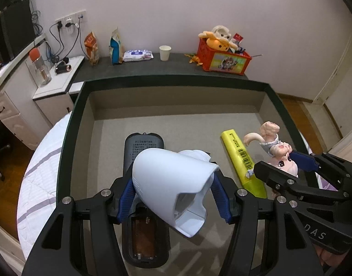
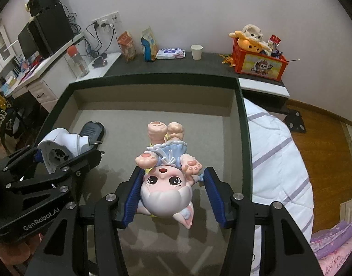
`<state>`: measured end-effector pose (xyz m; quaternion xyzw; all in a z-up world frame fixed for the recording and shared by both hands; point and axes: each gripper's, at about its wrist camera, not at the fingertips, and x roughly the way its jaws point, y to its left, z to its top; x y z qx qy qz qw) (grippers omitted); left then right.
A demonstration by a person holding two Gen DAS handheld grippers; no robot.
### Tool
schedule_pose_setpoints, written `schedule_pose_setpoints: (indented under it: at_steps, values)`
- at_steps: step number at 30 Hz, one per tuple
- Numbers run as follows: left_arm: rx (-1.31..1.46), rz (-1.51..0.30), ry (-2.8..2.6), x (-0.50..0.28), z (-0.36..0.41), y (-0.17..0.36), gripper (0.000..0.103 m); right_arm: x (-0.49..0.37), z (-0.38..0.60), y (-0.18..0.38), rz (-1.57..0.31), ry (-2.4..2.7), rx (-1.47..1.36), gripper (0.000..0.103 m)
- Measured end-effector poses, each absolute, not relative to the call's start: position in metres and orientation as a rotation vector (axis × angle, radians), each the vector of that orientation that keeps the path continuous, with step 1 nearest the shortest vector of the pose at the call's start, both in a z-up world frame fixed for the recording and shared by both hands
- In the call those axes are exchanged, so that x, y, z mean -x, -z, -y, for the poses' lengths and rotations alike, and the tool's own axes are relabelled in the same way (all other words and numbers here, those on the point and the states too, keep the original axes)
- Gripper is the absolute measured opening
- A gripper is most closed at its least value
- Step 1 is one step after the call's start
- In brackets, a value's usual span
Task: Organize rigid objects
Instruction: 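Carry the doll and hair dryer into the tray box and lower them, then open both tools to release the doll and hair dryer in the box, then withdraw both tools from the tray box back over the table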
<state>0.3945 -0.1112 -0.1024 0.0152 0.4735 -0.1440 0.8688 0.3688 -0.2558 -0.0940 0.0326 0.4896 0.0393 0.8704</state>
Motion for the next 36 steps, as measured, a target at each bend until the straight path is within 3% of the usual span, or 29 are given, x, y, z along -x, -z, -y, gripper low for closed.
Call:
schedule_pose_setpoints:
  at_steps: [6,10,15,21,23,36]
  values:
    - [-0.049,-1.019,0.292,-0.397,0.113,0.107,0.062,-0.373,0.254,0.096,-1.035,-0.080,-0.064,0.055]
    - [-0.071,-1.036,0.260,-0.400,0.114,0.108,0.074,-0.372,0.252,0.093,-1.027,-0.060,-0.045,0.058]
    - [-0.076,-1.032,0.217,-0.398,0.105,0.104,0.092,-0.367,0.257,0.087,-1.016,-0.077,-0.083,0.078]
    - [-0.061,-0.974,0.189,-0.381,0.089,0.085,0.100,-0.359,0.253,0.075,-0.991,-0.080,-0.095,0.089]
    - [-0.038,-0.949,0.181,-0.372,0.081,0.076,0.101,-0.353,0.253,0.068,-0.977,-0.090,-0.115,0.103]
    - [0.090,-0.736,0.190,-0.270,0.025,0.009,0.103,-0.273,0.250,0.013,-0.820,-0.122,-0.175,0.103]
